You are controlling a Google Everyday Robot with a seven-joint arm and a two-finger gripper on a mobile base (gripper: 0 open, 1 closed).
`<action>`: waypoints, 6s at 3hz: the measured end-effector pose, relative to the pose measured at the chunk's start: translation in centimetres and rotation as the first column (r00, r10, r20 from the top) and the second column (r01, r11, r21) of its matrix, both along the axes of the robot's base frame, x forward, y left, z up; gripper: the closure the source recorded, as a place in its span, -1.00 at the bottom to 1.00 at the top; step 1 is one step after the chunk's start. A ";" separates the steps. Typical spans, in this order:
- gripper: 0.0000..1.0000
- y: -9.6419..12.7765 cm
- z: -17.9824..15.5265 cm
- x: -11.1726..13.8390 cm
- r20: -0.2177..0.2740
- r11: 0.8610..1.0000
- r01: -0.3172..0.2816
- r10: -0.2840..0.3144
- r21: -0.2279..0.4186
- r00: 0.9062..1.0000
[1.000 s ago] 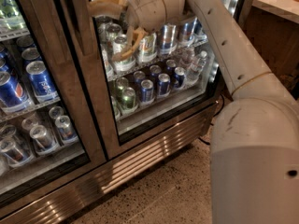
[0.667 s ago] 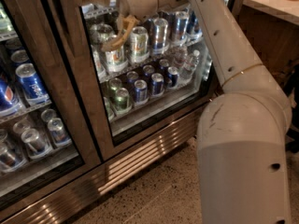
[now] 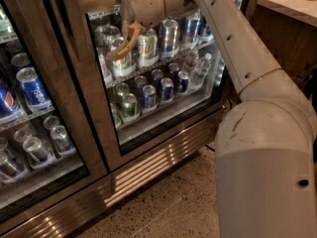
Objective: Open right fridge door
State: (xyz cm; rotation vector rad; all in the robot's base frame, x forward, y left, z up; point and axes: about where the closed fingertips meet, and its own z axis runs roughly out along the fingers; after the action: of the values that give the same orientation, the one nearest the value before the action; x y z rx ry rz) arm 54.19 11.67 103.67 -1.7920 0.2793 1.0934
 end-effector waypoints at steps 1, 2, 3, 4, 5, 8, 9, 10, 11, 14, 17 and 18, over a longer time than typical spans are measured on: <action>-0.72 -0.3 0.0 -0.5 0.000 1.000 0.000 0.000 0.000 1.000; -0.64 -0.4 0.0 -0.9 0.000 1.000 0.000 0.000 0.000 1.000; -0.60 -0.2 -0.6 -0.5 -0.009 1.000 0.018 -0.018 -0.014 1.000; -0.58 -0.2 -0.9 -0.6 -0.013 0.999 0.028 -0.028 -0.021 1.000; -0.52 -0.2 -1.3 -0.5 -0.018 0.999 0.040 -0.040 -0.030 0.999; -1.00 -0.4 -2.1 -0.9 -0.029 0.997 0.064 -0.066 -0.049 0.997; -1.00 -0.6 -2.1 -1.3 -0.029 0.997 0.064 -0.066 -0.049 0.997; -1.00 -0.4 -2.0 -1.3 -0.025 0.997 0.062 -0.063 -0.045 0.998; -1.00 -0.3 -1.9 -1.5 -0.023 0.997 0.059 -0.060 -0.043 0.998; -0.86 -0.3 -2.2 -1.8 -0.024 0.997 0.047 -0.049 -0.061 0.999; -1.00 -0.3 -1.8 -1.8 -0.014 0.998 0.049 -0.050 -0.049 0.999; -1.00 -0.3 -1.6 -1.8 -0.009 0.998 0.049 -0.049 -0.045 0.999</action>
Offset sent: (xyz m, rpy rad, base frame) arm 0.2157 0.2398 0.0494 -0.2266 0.0539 -0.3962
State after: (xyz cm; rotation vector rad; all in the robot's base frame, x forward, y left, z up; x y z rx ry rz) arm 52.36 11.42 102.04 -1.8104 0.3547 1.0689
